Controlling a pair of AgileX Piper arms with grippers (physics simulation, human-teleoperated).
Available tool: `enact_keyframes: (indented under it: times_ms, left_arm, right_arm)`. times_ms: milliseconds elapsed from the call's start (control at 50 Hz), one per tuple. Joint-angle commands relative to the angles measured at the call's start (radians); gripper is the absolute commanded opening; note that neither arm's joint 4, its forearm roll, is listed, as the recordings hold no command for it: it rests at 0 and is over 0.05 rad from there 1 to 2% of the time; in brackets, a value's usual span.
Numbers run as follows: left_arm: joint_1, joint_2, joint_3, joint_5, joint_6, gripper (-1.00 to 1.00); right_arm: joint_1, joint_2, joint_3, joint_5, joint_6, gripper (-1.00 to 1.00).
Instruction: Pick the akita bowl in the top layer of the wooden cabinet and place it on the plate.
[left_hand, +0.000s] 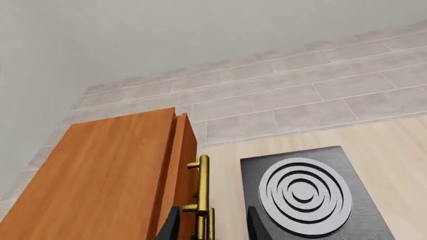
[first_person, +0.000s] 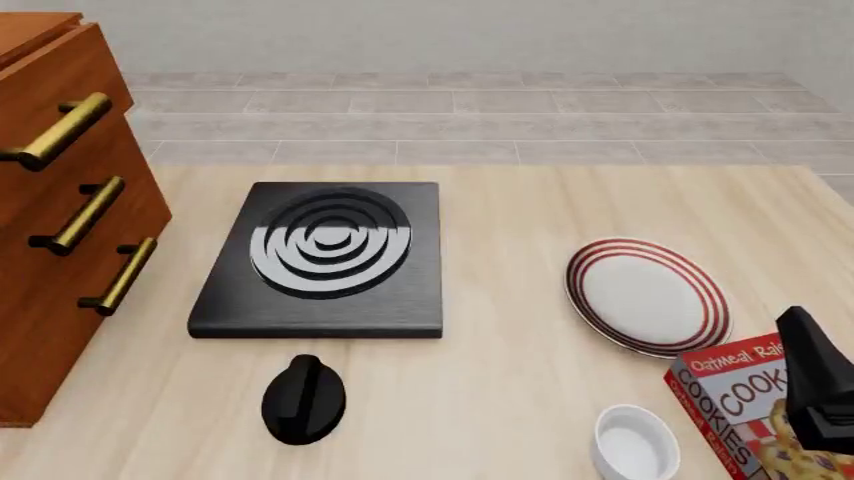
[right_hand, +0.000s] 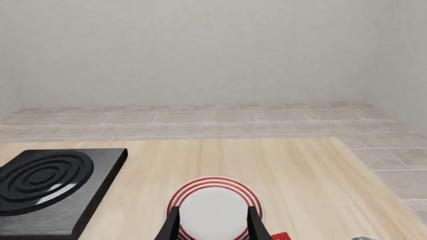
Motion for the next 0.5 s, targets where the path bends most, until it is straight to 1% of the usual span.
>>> enact_keyframes:
  times_ms: [20,40,60,100,120,300,340,380,420,500]
  left_arm:
    - [0.025,0.072,-0.106,0.081,0.006,1.0]
    - [0.025,0.072,-0.106,0.082,0.006,1.0]
    - [0.035,0.086,-0.136,0.092,0.012,1.0]
    - [0.037,0.115,-0.169,0.119,-0.012,1.0]
    - [0.053,0.127,-0.172,0.127,0.007,1.0]
    - [0.066,0.155,-0.222,0.159,0.037,1.0]
    - [0.071,0.158,-0.224,0.16,0.064,1.0]
    - [0.075,0.162,-0.228,0.162,0.066,1.0]
    - [0.084,0.168,-0.234,0.166,0.088,1.0]
    - [0.091,0.189,-0.256,0.181,0.09,1.0]
  right_arm:
    - [-0.001,-0.001,0.001,0.003,0.006,1.0]
    - [-0.001,-0.001,0.001,0.003,0.006,1.0]
    - [-0.001,0.0,0.001,0.003,0.006,1.0]
    - [0.0,0.0,0.002,0.003,0.007,1.0]
    - [0.001,0.0,0.001,0.003,0.007,1.0]
    - [-0.003,0.003,0.001,0.0,0.012,1.0]
    - [-0.003,0.004,0.001,-0.001,0.013,1.0]
    - [-0.003,0.004,0.001,-0.001,0.013,1.0]
    - [-0.004,0.004,0.0,-0.002,0.015,1.0]
    - [-0.005,0.005,0.0,-0.003,0.016,1.0]
